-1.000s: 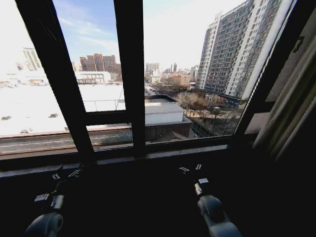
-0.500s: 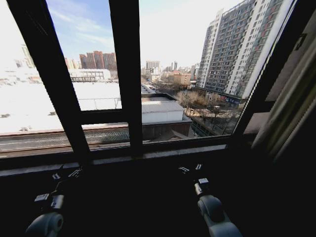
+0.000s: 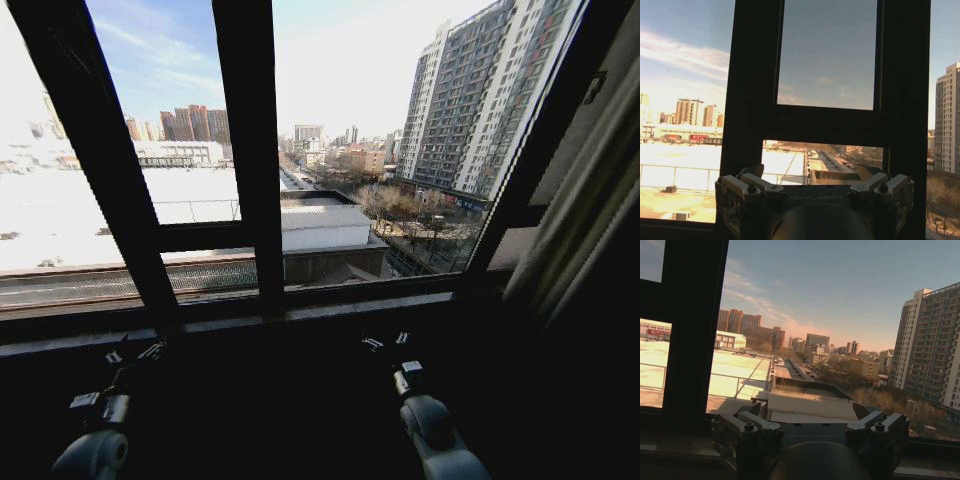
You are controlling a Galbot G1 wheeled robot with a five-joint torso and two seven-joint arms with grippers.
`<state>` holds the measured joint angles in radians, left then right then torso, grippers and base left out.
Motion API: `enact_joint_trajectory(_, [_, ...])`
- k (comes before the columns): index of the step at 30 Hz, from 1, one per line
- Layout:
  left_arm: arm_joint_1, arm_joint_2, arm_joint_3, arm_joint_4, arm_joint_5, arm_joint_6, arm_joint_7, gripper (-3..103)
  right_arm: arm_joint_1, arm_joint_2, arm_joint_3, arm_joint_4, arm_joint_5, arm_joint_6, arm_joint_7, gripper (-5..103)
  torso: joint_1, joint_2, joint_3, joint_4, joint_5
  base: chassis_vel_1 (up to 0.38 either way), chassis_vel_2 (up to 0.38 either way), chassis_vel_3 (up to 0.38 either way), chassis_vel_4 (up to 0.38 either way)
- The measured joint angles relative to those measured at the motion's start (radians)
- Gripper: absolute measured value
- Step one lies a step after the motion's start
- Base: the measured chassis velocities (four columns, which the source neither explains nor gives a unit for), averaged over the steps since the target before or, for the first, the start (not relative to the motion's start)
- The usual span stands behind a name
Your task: Open the curtains by pulling them apart, changing their state from closed to fully open.
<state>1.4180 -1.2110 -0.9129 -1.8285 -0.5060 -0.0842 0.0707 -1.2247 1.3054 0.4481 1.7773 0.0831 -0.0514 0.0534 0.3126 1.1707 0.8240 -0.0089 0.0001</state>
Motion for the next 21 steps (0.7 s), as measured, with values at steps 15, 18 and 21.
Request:
enact_joint_trajectory(15, [0.000,0.000,0.000,0.000,0.000,0.000,0.000,100,0.000,0.000,0.000,0.000,0.000,0.000,0.000,100,-0.001,0.000,0.000,0.0001,0.0001,0.162,-0.231,-0.147,0.235])
enact_joint_trajectory(18, [0.000,0.000,0.000,0.000,0.000,0.000,-0.001,100,0.000,0.000,0.000,0.000,0.000,0.000,0.000,100,-0.001,0.001,-0.001,0.0006,-0.0001,0.093,-0.125,-0.106,0.137])
enact_joint_trajectory(21, [0.000,0.000,0.000,0.000,0.000,0.000,-0.001,100,0.000,0.000,0.000,0.000,0.000,0.000,0.000,100,-0.001,0.001,-0.001,-0.0001,-0.0003,0.020,-0.048,-0.035,0.021])
